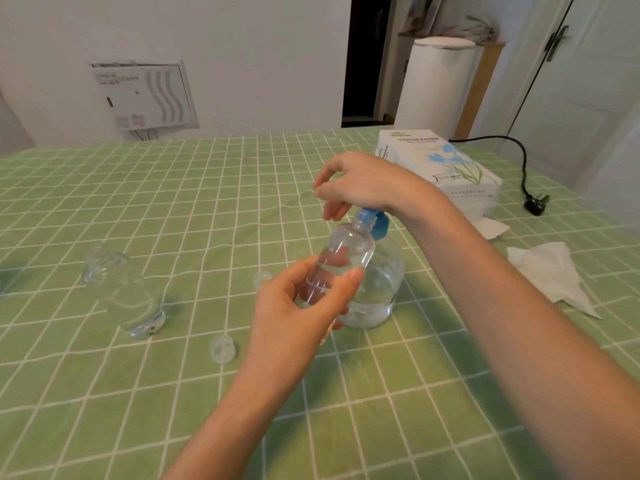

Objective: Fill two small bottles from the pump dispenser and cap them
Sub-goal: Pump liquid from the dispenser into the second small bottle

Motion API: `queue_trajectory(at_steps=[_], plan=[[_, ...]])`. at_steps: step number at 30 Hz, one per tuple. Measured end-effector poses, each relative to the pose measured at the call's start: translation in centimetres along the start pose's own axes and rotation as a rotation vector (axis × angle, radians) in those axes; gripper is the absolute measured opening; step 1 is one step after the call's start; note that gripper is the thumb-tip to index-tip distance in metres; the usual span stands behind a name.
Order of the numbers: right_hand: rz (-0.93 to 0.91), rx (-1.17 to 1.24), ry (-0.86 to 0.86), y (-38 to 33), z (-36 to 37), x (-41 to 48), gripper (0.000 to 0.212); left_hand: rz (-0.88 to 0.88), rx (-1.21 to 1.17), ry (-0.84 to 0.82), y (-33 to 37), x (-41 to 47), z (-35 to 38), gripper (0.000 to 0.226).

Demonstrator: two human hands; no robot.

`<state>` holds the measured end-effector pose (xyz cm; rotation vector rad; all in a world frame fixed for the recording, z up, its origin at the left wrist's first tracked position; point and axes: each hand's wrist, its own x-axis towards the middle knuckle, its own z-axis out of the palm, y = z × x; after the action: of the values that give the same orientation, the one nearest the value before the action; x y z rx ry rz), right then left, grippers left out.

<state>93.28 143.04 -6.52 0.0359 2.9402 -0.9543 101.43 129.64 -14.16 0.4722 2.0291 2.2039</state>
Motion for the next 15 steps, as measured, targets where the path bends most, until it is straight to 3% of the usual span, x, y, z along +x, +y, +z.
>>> queue_trajectory(at_steps=[15], plan=[[-0.012, -0.025, -0.001, -0.52, -0.58, 0.18, 0.022, 0.02, 0.009, -0.014, 0.22, 0.05, -0.13, 0.027]])
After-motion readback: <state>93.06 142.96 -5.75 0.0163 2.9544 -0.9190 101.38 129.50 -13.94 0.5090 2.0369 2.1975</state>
